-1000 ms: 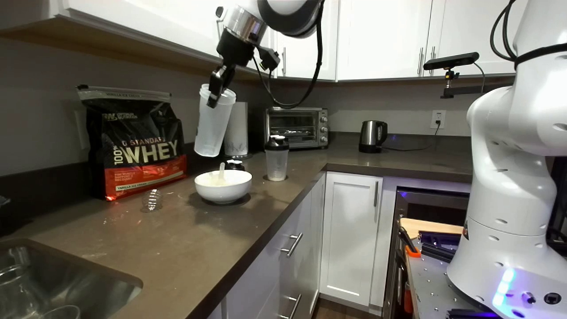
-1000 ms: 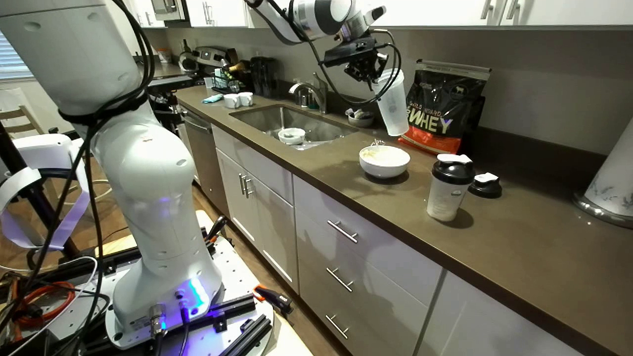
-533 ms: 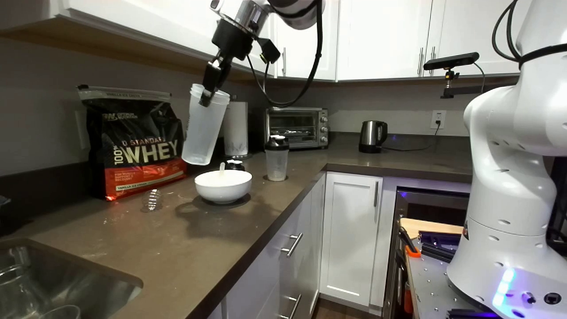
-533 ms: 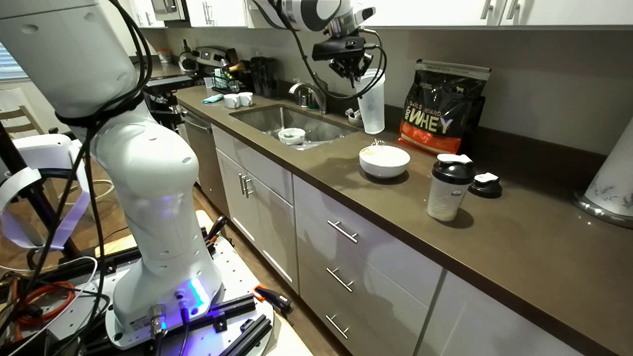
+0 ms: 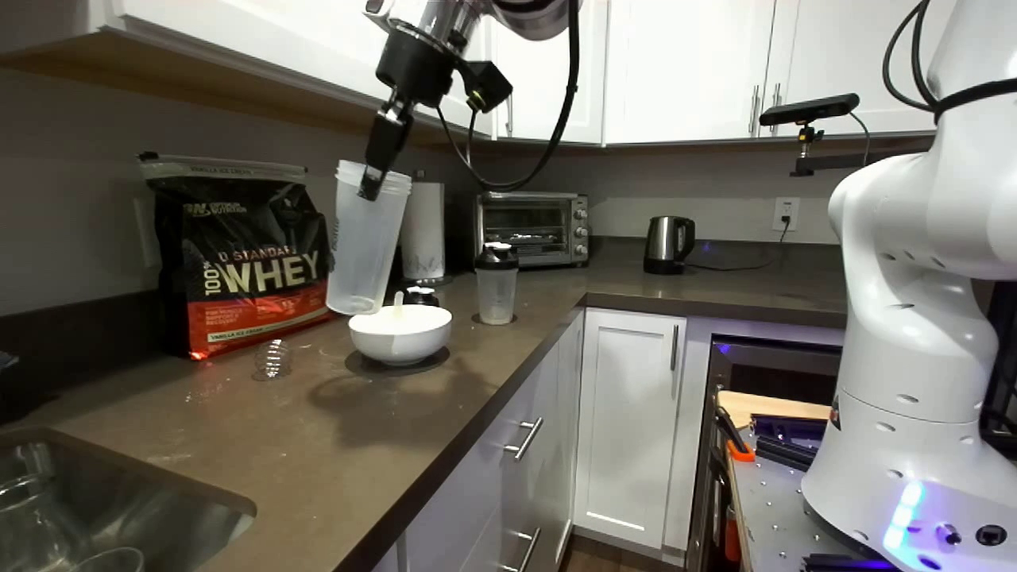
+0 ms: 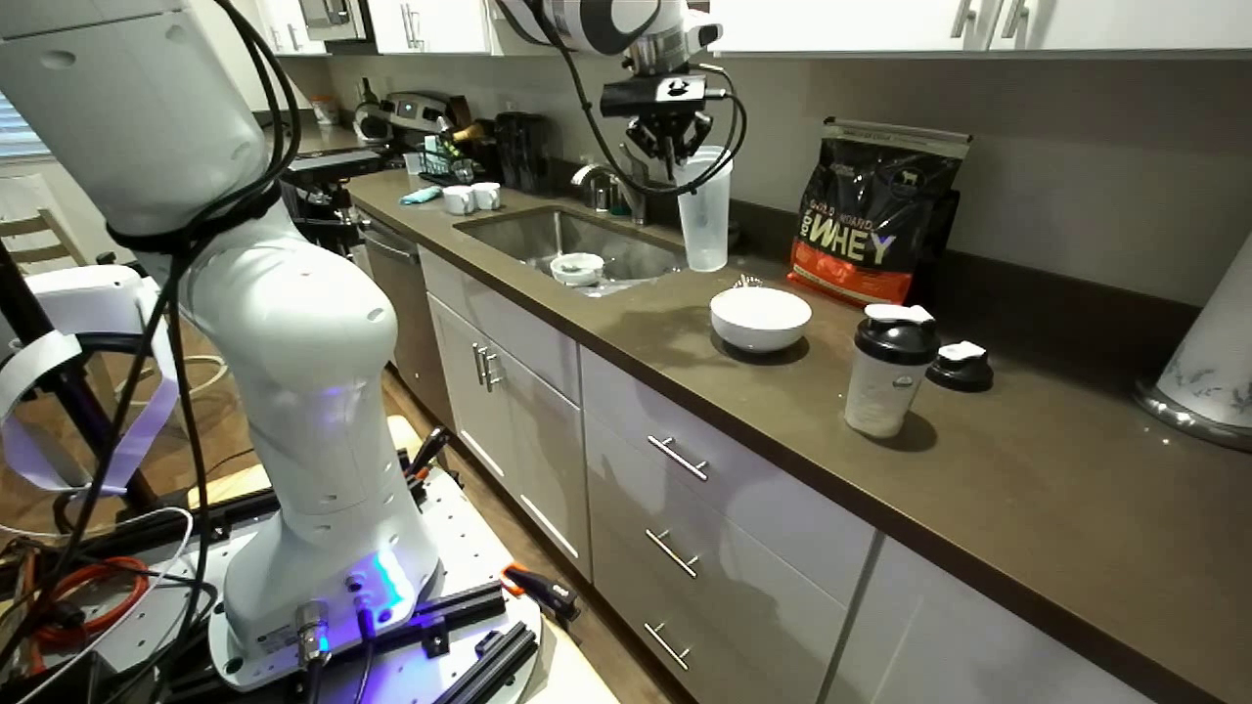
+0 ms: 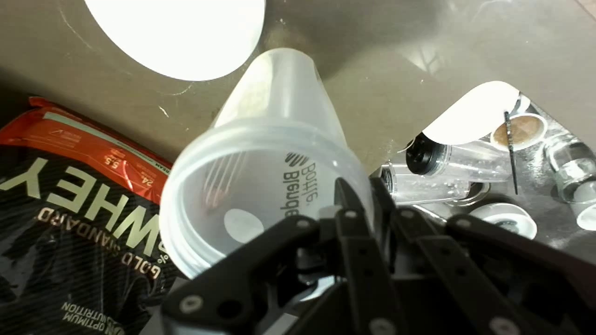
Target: Move the uncovered cup to the left
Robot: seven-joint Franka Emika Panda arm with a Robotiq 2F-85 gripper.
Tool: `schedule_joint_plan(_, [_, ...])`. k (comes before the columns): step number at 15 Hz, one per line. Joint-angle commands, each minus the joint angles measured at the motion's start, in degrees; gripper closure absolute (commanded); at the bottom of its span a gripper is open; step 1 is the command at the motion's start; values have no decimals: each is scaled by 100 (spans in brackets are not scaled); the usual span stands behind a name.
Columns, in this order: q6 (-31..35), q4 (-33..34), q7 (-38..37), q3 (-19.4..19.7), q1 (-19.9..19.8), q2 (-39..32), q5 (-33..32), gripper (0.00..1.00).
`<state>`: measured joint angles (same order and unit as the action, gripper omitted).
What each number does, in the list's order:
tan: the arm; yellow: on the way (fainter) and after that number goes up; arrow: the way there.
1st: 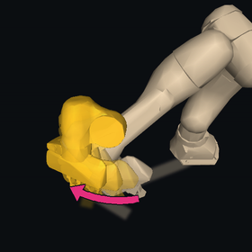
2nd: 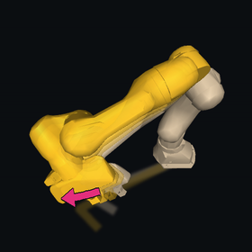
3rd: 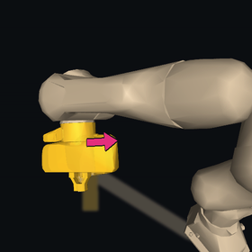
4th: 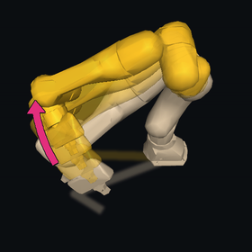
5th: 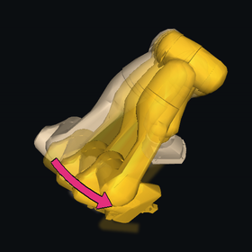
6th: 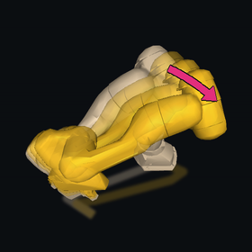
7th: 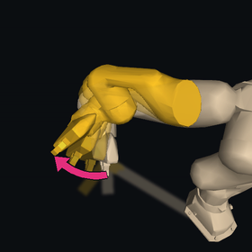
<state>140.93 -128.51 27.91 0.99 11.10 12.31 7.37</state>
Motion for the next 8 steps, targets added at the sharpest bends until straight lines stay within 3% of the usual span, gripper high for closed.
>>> schedule_joint_plan(1, [-298, 83, 285, -79, 23, 23, 92, 98])
schedule_joint_plan(8, [-599, 140, 276, -277, 23, -168, -35, 98])
